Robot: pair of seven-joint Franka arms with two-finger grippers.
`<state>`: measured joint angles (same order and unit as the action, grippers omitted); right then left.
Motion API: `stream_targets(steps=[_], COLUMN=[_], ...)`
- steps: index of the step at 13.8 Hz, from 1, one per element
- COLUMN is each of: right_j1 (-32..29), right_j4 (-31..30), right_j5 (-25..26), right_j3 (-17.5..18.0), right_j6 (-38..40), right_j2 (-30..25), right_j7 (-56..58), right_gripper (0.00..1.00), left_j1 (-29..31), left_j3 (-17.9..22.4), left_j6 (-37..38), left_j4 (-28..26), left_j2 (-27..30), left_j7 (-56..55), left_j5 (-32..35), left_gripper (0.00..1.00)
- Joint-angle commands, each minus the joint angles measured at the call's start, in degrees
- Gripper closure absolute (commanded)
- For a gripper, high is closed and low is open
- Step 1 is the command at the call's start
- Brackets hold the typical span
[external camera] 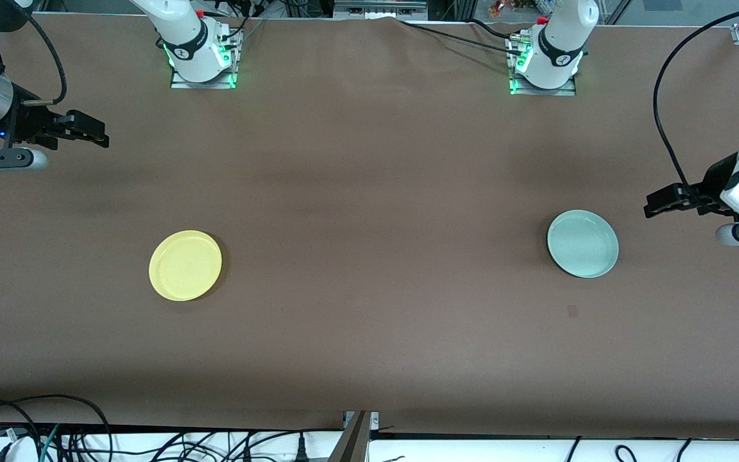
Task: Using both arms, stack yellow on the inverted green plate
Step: 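Move the left gripper toward the rim of the green plate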
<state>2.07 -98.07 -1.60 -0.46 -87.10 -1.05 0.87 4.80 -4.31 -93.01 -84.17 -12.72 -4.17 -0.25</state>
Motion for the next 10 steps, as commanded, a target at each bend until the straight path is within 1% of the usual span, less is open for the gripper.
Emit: stream_targets(steps=[1, 5, 7, 10], right_j1=[0.0, 0.0, 0.1, 0.0], right_j4=[1.3, 1.3, 1.3, 1.3], right_j5=[0.5, 0.8, 0.8, 0.8], right_j3=[0.2, 0.2, 0.3, 0.3], right_j6=[0.4, 0.4, 0.4, 0.2], right_j2=[0.6, 0.5, 0.5, 0.5], right_j7=[0.6, 0.6, 0.6, 0.5], right_gripper=[0.0, 0.0, 0.0, 0.0], left_j1=[1.2, 3.9, 6.0, 8.5], left_j3=[-0.1, 0.0, 0.0, 0.4], left_j6=[1.2, 0.4, -0.5, -8.1], left_j4=[2.1, 0.9, 0.7, -6.3], left_j2=[-1.7, -5.0, -6.9, -7.1], left_j7=[1.0, 9.8, 11.7, 14.6], left_j5=[0.3, -0.2, -1.4, -2.8], left_gripper=[0.0, 0.0, 0.0, 0.0])
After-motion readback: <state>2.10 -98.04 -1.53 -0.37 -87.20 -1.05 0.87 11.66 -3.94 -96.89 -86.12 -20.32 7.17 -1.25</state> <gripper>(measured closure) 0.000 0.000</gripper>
